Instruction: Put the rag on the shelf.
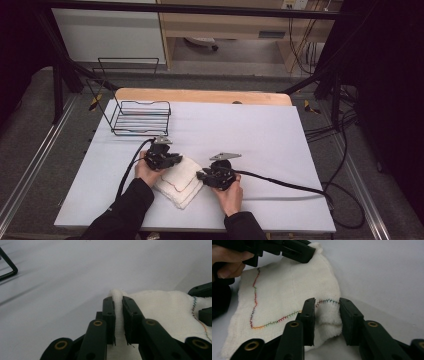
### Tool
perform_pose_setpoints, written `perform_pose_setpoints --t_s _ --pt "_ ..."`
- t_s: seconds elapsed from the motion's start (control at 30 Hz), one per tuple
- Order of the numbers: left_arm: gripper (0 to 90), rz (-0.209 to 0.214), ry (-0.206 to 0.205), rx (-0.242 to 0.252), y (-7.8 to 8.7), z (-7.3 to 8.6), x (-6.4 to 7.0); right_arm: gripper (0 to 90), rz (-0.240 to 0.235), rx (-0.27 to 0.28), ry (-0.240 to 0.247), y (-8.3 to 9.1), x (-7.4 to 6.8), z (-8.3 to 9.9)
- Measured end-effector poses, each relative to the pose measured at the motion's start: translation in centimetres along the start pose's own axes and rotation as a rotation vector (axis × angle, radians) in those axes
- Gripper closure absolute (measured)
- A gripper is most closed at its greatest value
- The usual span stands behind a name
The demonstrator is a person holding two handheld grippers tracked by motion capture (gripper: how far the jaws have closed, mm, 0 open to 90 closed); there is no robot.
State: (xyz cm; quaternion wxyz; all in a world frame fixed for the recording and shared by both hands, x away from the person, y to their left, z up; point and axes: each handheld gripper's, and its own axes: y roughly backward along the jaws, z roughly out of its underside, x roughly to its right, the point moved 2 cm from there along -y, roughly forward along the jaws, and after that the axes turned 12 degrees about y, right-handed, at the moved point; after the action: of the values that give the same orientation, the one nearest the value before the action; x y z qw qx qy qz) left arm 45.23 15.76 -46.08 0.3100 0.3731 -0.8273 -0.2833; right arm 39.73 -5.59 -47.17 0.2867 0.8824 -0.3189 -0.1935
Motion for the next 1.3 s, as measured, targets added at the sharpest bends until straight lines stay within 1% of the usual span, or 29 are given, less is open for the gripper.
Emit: perform_pose_setpoints --t_s 0.07,0.17,0.23,0.33,0.4,0.43,0.67,0.7,0.73,0.83,0.93,1.03,1.17,1.3 --pt "80.4 0.001 0.008 -0.002 0.0 0.0 0.0 73.5 -0.012 -0.001 -0.013 -0.1 0.0 0.0" --pt "81.0 0.004 0.026 0.002 0.1 0.0 -0.1 77.5 -0.027 -0.002 -0.034 -0.1 0.0 -0.1" --pt "81.4 0.005 0.028 0.008 0.2 -0.1 -0.1 78.9 -0.027 -0.003 -0.032 -0.1 0.0 -0.1" --pt "81.7 0.015 0.034 0.029 0.7 -0.2 -0.1 79.9 -0.019 0.011 -0.025 0.1 -0.1 -0.1" --pt "81.9 0.024 0.032 0.047 1.2 -0.3 0.0 80.2 -0.016 0.027 -0.009 0.2 -0.1 -0.2" --pt "81.9 0.028 0.033 0.057 1.4 -0.4 0.1 80.3 -0.018 0.030 -0.012 0.4 -0.2 -0.3" --pt "82.0 0.043 0.020 0.113 3.3 -0.6 0.4 80.7 -0.025 0.088 0.042 1.7 -0.5 -1.2" --pt "82.0 0.039 0.016 0.122 3.6 -0.7 0.4 80.7 -0.024 0.095 0.050 1.8 -0.6 -1.3" --pt "82.1 0.044 0.017 0.128 3.9 -0.7 0.5 80.7 -0.022 0.104 0.065 1.9 -0.7 -1.5" --pt "82.1 0.039 0.005 0.147 4.7 -0.7 0.6 80.7 -0.021 0.121 0.088 2.3 -0.9 -1.9" --pt "82.1 0.035 0.000 0.175 5.5 -0.5 0.8 80.7 -0.019 0.138 0.093 2.5 -1.1 -2.3" --pt "82.1 0.041 -0.010 0.198 6.4 -0.5 0.9 80.7 -0.021 0.159 0.094 2.6 -1.2 -2.5" --pt "82.1 0.042 -0.017 0.223 7.0 -0.5 1.2 80.8 -0.021 0.190 0.103 3.1 -1.3 -2.8" --pt "82.1 0.039 -0.016 0.248 7.6 -0.7 1.5 80.8 -0.010 0.212 0.131 3.6 -1.4 -3.3"
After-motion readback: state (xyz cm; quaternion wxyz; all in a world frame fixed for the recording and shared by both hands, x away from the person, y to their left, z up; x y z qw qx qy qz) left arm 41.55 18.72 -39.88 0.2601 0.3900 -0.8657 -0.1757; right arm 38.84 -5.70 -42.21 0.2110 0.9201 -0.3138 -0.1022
